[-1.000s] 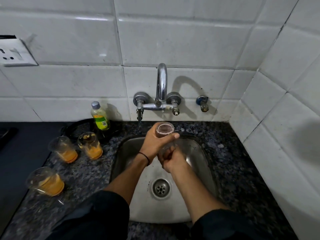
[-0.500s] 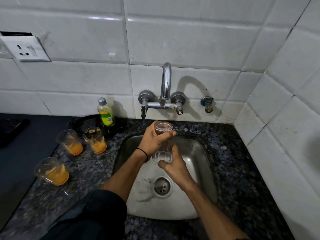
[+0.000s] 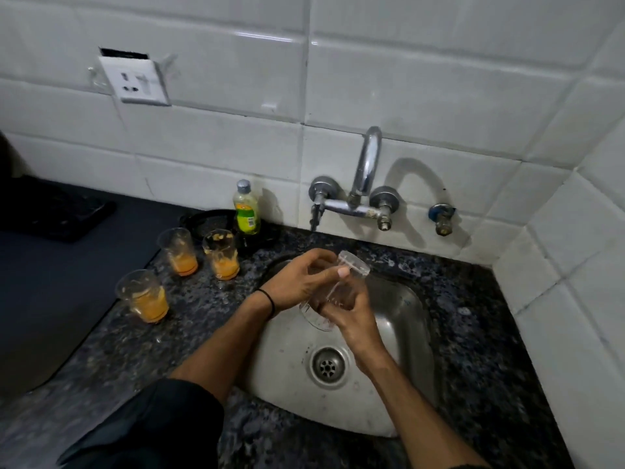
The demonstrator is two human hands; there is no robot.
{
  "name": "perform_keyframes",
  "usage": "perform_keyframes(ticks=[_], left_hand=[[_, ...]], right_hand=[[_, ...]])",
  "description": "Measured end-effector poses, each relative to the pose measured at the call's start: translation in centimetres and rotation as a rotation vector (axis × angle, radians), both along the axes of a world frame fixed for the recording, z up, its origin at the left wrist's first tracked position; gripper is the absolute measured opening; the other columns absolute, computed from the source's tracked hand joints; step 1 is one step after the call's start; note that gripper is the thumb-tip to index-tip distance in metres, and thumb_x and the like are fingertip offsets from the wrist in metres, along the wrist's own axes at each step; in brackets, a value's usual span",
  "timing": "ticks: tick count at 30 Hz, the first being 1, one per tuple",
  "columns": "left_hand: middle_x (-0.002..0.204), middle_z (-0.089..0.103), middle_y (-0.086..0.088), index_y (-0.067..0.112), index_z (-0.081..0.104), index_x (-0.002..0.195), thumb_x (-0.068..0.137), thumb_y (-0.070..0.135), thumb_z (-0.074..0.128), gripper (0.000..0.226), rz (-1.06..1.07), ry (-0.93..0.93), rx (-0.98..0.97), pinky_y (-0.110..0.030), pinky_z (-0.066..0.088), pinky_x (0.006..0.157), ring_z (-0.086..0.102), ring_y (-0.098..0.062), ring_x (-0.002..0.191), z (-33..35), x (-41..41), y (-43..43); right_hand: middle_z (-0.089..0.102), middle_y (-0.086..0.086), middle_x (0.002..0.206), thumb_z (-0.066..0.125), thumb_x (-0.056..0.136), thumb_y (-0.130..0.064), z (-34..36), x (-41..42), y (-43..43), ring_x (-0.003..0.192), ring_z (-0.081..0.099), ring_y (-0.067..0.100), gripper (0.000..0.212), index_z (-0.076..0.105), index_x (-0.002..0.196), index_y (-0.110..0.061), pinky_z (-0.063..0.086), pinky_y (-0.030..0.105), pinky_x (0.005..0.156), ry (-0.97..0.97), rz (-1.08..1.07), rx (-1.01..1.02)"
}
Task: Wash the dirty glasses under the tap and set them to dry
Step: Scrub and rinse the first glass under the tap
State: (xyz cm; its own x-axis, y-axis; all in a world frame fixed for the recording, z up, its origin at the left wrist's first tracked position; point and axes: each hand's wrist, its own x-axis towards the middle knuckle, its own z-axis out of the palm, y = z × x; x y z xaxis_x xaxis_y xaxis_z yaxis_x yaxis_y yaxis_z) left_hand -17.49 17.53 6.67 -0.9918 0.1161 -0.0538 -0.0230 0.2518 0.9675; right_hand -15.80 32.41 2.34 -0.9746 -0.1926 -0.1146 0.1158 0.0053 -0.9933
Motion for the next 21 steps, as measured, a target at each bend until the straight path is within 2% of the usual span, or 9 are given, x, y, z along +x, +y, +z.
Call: perform_keyframes(ticks=[2, 4, 5, 7, 10, 14, 18, 19, 21], left_hand=[[0.099, 0.071, 0.006, 0.017, 0.068, 0.111, 0.09, 0.042, 0.064, 0.033, 0.084, 0.03, -0.024, -0.015, 0.052, 0.077, 0.065, 0.001, 0.086, 0.5, 0.8, -2.8], [0.095, 0.073, -0.002, 0.013, 0.072, 0.105, 0.092, 0.042, 0.06, 0.034, 0.162, 0.045, 0.022, -0.02, 0.053, 0.075, 0.066, -0.003, 0.082, 1.3, 1.9, -5.8], [0.096, 0.074, -0.007, 0.01, 0.072, 0.104, 0.091, 0.045, 0.06, 0.039, 0.213, 0.058, 0.037, -0.023, 0.053, 0.076, 0.066, -0.007, 0.084, 1.8, 2.5, -7.4], [0.1, 0.073, -0.017, 0.005, 0.072, 0.104, 0.092, 0.042, 0.06, 0.041, 0.315, 0.097, 0.085, -0.031, 0.052, 0.076, 0.065, -0.014, 0.085, 3.0, 3.9, -11.0], [0.092, 0.071, -0.013, 0.007, 0.072, 0.102, 0.099, 0.023, 0.057, 0.022, 0.483, 0.136, 0.167, -0.032, 0.052, 0.072, 0.064, -0.018, 0.082, 4.5, 5.7, -16.7], [0.08, 0.073, 0.0, 0.013, 0.072, 0.093, 0.099, 0.016, 0.057, 0.017, 0.665, 0.177, 0.159, -0.021, 0.05, 0.064, 0.066, -0.01, 0.075, 5.3, 7.6, -25.8], [0.085, 0.071, -0.002, 0.008, 0.071, 0.095, 0.099, 0.013, 0.053, 0.019, 0.827, 0.127, 0.108, -0.022, 0.045, 0.062, 0.064, -0.011, 0.073, 4.5, 8.5, -35.7], [0.085, 0.071, -0.003, 0.007, 0.07, 0.095, 0.098, 0.012, 0.053, 0.019, 0.874, 0.104, 0.102, -0.021, 0.044, 0.059, 0.064, -0.011, 0.07, 4.0, 8.5, -38.3], [0.085, 0.071, -0.005, 0.007, 0.07, 0.093, 0.096, 0.009, 0.053, 0.018, 0.952, 0.045, 0.058, -0.013, 0.042, 0.051, 0.063, -0.011, 0.067, 2.6, 8.1, -43.5]], right_hand=[[0.071, 0.01, 0.119, 0.081, 0.081, -0.018, 1.1, 0.1, -1.8, 0.109, 0.069, 0.026, 0.055, 0.055, 0.129, -0.022, 0.057, 0.035, 0.08, -0.119, 0.07, -0.132], [0.07, 0.014, 0.122, 0.075, 0.081, -0.028, 2.6, 0.0, -3.9, 0.111, 0.068, 0.03, 0.053, 0.059, 0.13, -0.017, 0.055, 0.041, 0.088, -0.219, 0.213, -0.272], [0.069, 0.015, 0.124, 0.074, 0.081, -0.032, 3.6, -0.1, -5.2, 0.111, 0.067, 0.029, 0.054, 0.06, 0.131, -0.015, 0.055, 0.04, 0.089, -0.263, 0.29, -0.341], [0.069, 0.014, 0.124, 0.073, 0.081, -0.041, 5.6, -0.5, -8.6, 0.109, 0.068, 0.024, 0.051, 0.067, 0.125, -0.015, 0.056, 0.033, 0.082, -0.352, 0.401, -0.457], [0.07, 0.01, 0.119, 0.055, 0.093, -0.044, 8.1, -1.1, -14.7, 0.105, 0.066, 0.02, 0.04, 0.069, 0.118, -0.017, 0.049, 0.03, 0.072, -0.445, 0.476, -0.59], [0.07, 0.013, 0.117, 0.064, 0.088, -0.043, 10.2, -2.1, -24.8, 0.098, 0.068, 0.022, 0.046, 0.062, 0.123, -0.014, 0.046, 0.031, 0.073, -0.51, 0.506, -0.607], [0.065, 0.011, 0.121, 0.078, 0.077, -0.036, 11.2, -3.1, -35.4, 0.098, 0.066, 0.026, 0.072, 0.054, 0.141, -0.015, 0.052, 0.034, 0.076, -0.534, 0.472, -0.541], [0.065, 0.011, 0.118, 0.08, 0.075, -0.034, 11.3, -3.5, -38.2, 0.097, 0.066, 0.027, 0.073, 0.055, 0.141, -0.015, 0.052, 0.035, 0.076, -0.539, 0.466, -0.538], [0.066, 0.01, 0.111, 0.08, 0.075, -0.031, 11.5, -4.4, -43.5, 0.093, 0.064, 0.026, 0.06, 0.062, 0.13, -0.015, 0.05, 0.036, 0.082, -0.555, 0.45, -0.513]])
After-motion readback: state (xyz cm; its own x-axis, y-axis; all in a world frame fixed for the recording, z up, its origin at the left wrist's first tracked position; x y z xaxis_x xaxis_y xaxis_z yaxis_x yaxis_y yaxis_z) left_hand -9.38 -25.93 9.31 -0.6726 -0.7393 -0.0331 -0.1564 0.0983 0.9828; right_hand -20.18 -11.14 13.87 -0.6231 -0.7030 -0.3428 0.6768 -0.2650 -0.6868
